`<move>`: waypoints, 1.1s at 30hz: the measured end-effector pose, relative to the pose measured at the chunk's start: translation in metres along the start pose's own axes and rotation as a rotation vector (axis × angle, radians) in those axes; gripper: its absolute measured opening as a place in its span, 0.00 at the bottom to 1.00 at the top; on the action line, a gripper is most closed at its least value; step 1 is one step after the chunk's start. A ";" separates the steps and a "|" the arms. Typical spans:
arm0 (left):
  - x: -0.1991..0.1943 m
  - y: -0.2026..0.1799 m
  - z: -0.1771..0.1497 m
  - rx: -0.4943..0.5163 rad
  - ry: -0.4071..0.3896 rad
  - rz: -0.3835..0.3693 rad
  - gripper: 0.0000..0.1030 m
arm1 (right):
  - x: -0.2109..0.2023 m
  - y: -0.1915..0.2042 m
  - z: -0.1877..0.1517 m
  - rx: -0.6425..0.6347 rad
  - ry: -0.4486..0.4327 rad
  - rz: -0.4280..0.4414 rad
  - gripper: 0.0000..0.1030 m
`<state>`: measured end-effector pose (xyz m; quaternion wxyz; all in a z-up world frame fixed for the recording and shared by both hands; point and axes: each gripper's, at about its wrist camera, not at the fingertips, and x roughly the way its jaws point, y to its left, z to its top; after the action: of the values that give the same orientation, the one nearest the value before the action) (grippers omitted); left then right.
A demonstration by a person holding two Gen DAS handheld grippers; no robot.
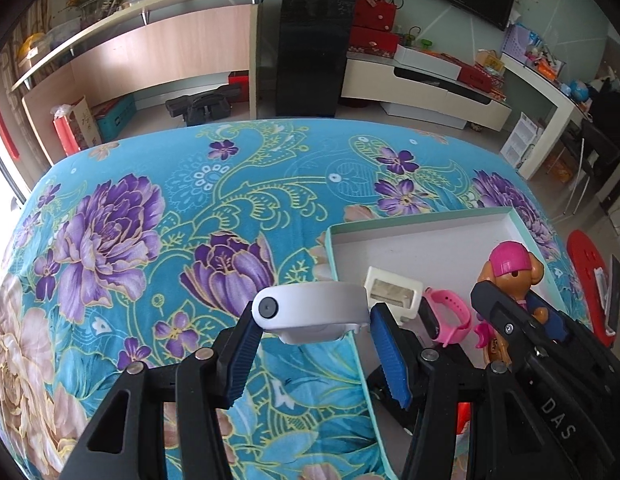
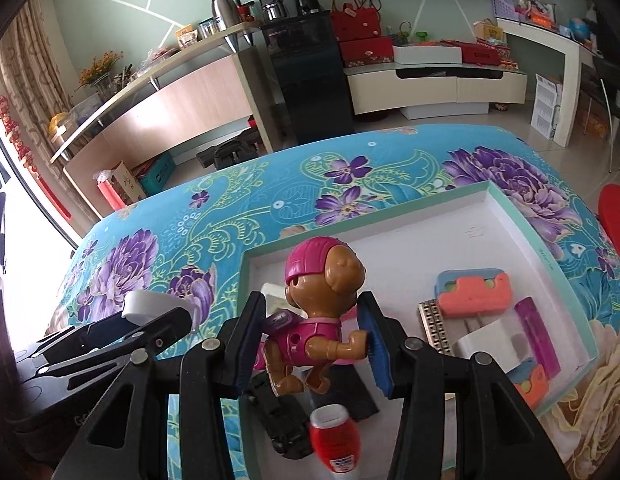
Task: Organize rigid objects
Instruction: 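Carry the white watch and toy dog over the white tray with both tools, then lower the watch and toy dog into the tray and open both tools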
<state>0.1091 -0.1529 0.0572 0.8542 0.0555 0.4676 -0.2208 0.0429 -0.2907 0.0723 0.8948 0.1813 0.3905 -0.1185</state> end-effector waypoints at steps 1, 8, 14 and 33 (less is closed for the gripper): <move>0.001 -0.005 0.000 0.009 0.003 -0.009 0.57 | -0.001 -0.006 0.001 0.010 -0.003 -0.016 0.47; 0.010 -0.038 0.001 0.067 0.018 -0.063 0.57 | -0.009 -0.051 0.002 0.102 -0.015 -0.109 0.47; 0.020 -0.064 0.004 0.120 0.023 -0.076 0.57 | -0.016 -0.077 0.001 0.164 -0.024 -0.148 0.47; 0.046 -0.098 0.005 0.175 0.027 -0.089 0.57 | -0.003 -0.101 -0.006 0.224 0.029 -0.169 0.48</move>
<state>0.0925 -0.2573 0.0326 0.8289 0.1122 0.4601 -0.2977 0.0010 -0.3791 0.0475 0.8502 0.2482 0.4013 -0.2335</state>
